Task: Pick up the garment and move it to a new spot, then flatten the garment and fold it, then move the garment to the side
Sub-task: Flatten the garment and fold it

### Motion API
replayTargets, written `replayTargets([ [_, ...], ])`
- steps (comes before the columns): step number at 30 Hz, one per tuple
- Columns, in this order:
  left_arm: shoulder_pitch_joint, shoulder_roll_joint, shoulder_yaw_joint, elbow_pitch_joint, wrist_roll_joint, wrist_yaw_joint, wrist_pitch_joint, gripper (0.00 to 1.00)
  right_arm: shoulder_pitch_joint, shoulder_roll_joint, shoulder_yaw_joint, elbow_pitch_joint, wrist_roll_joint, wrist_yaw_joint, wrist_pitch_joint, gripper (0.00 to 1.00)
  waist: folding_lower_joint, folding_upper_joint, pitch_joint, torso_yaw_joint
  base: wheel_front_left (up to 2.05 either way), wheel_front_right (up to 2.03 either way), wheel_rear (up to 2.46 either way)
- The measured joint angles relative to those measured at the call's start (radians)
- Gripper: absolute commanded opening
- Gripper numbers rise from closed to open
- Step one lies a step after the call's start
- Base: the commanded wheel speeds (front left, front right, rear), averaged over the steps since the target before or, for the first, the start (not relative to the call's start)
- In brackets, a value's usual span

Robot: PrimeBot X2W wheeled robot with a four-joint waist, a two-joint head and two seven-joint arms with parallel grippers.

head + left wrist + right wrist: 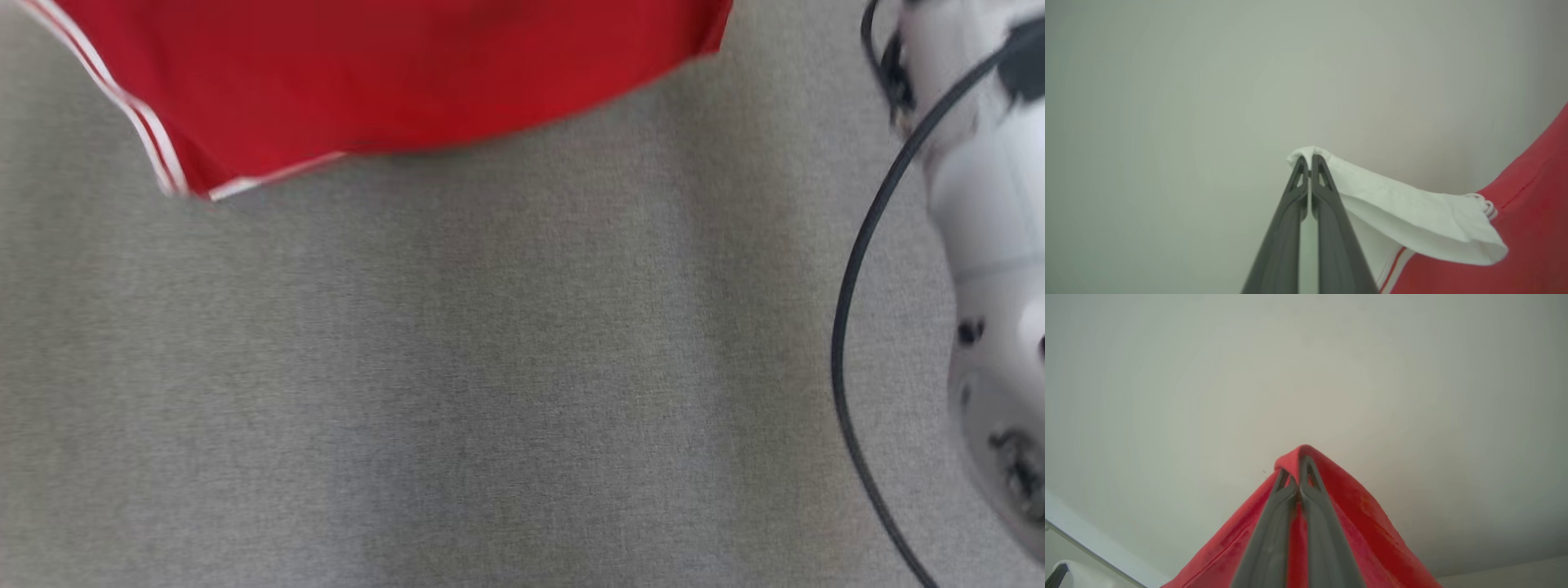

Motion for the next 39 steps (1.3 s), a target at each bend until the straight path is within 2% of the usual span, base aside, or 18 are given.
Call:
replayTargets([
  [5,-0.145,-0.031,-0.03,0.078,-0.01,0.0,0.001,0.0,-0.146,0.003,-0.04,0.132,-0.027,0.0,-0.07,0.0,-0.0002,0.0,0.033,-0.018,0.0,0.0,0.0],
  [10,-0.285,-0.073,-0.06,0.156,-0.022,0.0,-0.035,0.0,-0.255,-0.014,-0.041,0.21,-0.079,0.0,-0.133,0.0,-0.0003,0.0,0.045,-0.014,0.0,0.0,0.0],
  [17,-0.378,-0.104,-0.102,0.258,-0.008,0.0,-0.115,0.0,-0.311,-0.017,0.004,0.242,-0.116,0.0,-0.198,0.0,-0.0004,-0.0001,0.08,-0.011,0.0,0.0,0.0],
  [23,-0.376,-0.101,-0.11,0.276,-0.035,0.0,-0.174,0.0,-0.305,-0.016,0.071,0.191,-0.082,0.0,-0.193,0.0,-0.0004,-0.0001,0.136,-0.005,0.0,0.0,0.0],
  [29,-0.289,-0.086,-0.11,0.213,-0.077,0.0,-0.211,0.0,-0.216,-0.037,0.167,0.1,-0.018,0.0,-0.145,0.0,-0.0002,-0.0001,0.176,0.005,0.0,0.0,0.0],
  [30,-0.223,-0.075,-0.096,0.176,-0.097,0.001,-0.219,0.0,-0.149,-0.056,0.213,0.055,0.014,0.0,-0.132,0.0,-0.0001,0.0,0.176,0.009,0.0,0.0,0.0],
  [34,-0.098,-0.054,-0.076,0.091,-0.125,0.021,-0.227,0.0,-0.033,-0.081,0.258,-0.02,0.08,0.0,-0.135,0.0,-0.0002,-0.0001,0.16,0.014,0.0,0.0,0.0],
  [37,0.053,-0.026,-0.047,-0.024,-0.152,0.062,-0.229,0.0,0.104,-0.114,0.293,-0.103,0.144,0.0,-0.135,0.0,-0.0002,-0.0001,0.129,0.018,0.0,0.0,0.0],
  [38,0.167,-0.006,-0.015,-0.11,-0.189,0.103,-0.23,0.0,0.199,-0.134,0.311,-0.156,0.186,0.0,-0.135,0.0,-0.0003,-0.0001,0.1,0.018,0.0,0.0,0.0],
  [39,0.225,0.003,-0.002,-0.162,-0.204,0.125,-0.231,0.0,0.244,-0.145,0.318,-0.185,0.203,0.0,-0.136,0.0,-0.0004,-0.0001,0.085,0.018,0.0,0.0,0.0],
])
